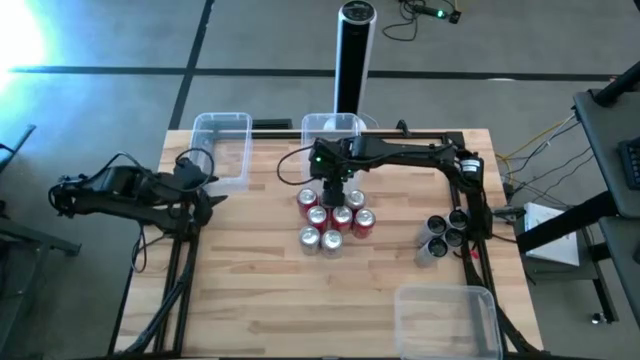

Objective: Sort soda cans
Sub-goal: Move the transparent bin to the top center of the table, then move the left transparent bin to the left side of the center transparent bin

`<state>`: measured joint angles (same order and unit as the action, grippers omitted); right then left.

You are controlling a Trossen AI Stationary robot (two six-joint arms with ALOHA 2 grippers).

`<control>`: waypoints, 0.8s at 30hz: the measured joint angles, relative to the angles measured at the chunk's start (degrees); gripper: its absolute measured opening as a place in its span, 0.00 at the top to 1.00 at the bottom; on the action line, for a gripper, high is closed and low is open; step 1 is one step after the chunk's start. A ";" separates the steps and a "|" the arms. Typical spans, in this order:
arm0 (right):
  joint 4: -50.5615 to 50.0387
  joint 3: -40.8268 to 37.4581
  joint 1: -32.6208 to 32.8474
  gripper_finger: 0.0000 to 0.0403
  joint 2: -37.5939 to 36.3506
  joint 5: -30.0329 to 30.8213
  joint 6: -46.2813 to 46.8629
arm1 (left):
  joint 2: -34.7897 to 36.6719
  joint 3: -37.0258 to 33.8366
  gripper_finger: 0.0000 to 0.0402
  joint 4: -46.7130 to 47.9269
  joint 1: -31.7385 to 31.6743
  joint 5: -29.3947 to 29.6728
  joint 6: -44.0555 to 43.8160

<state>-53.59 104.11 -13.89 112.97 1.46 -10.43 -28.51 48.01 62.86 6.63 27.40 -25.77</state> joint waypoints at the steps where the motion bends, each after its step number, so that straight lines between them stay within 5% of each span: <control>1: -1.08 1.16 0.00 0.62 0.00 0.01 -0.05 | -0.06 -0.07 0.29 1.23 0.00 -0.05 -0.51; 14: -13.63 22.46 0.45 0.47 -0.04 0.05 -3.49 | -6.58 -0.09 0.30 11.53 -4.28 -2.86 4.60; 20: -13.83 30.64 1.49 0.44 -0.13 0.12 -3.70 | -11.91 3.23 0.30 10.63 -14.23 -4.88 16.91; 24: -14.40 30.52 2.43 0.42 -1.68 0.20 -3.60 | -16.25 7.36 0.30 9.85 -24.91 -12.76 30.05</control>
<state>-67.99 134.63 -11.46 111.29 1.66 -14.04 -44.76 55.37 72.71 -18.28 14.64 4.28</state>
